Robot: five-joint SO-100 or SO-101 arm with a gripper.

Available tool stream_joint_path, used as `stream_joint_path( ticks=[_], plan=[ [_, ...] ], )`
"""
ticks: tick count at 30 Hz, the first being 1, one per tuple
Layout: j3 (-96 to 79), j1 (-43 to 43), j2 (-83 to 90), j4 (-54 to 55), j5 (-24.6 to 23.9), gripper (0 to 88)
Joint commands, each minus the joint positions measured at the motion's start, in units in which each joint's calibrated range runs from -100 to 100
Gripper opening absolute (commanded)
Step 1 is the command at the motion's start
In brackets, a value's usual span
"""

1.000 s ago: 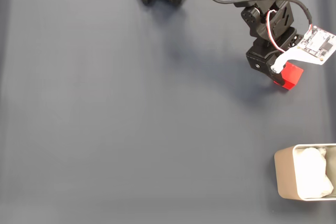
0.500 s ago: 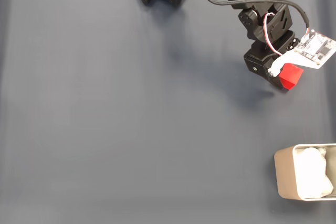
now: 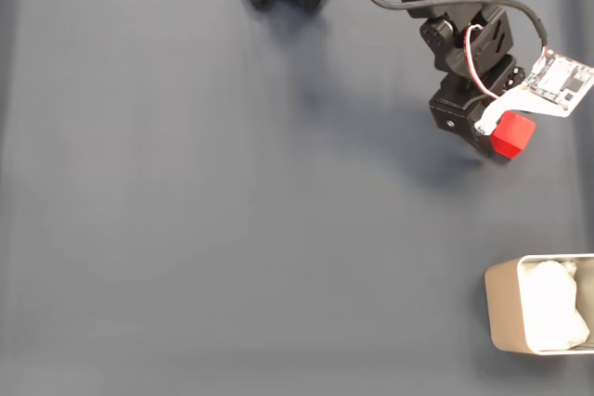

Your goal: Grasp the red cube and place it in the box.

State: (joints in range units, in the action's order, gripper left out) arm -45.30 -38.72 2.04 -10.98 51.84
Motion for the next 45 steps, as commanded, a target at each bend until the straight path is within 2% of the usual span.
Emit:
stream_joint_path(
  ticks=[1,7,30,45],
  plan=[
    [0.41,0.58,0.13,0.24,1.42,28.6],
    [0.50,0.44,-0.48,0.16,2.54,27.8],
    [1.78,0.09,-0.83,1.22,3.47,12.3],
    [0.86,0.16,0.73,1.06,4.10,10.5]
  ],
)
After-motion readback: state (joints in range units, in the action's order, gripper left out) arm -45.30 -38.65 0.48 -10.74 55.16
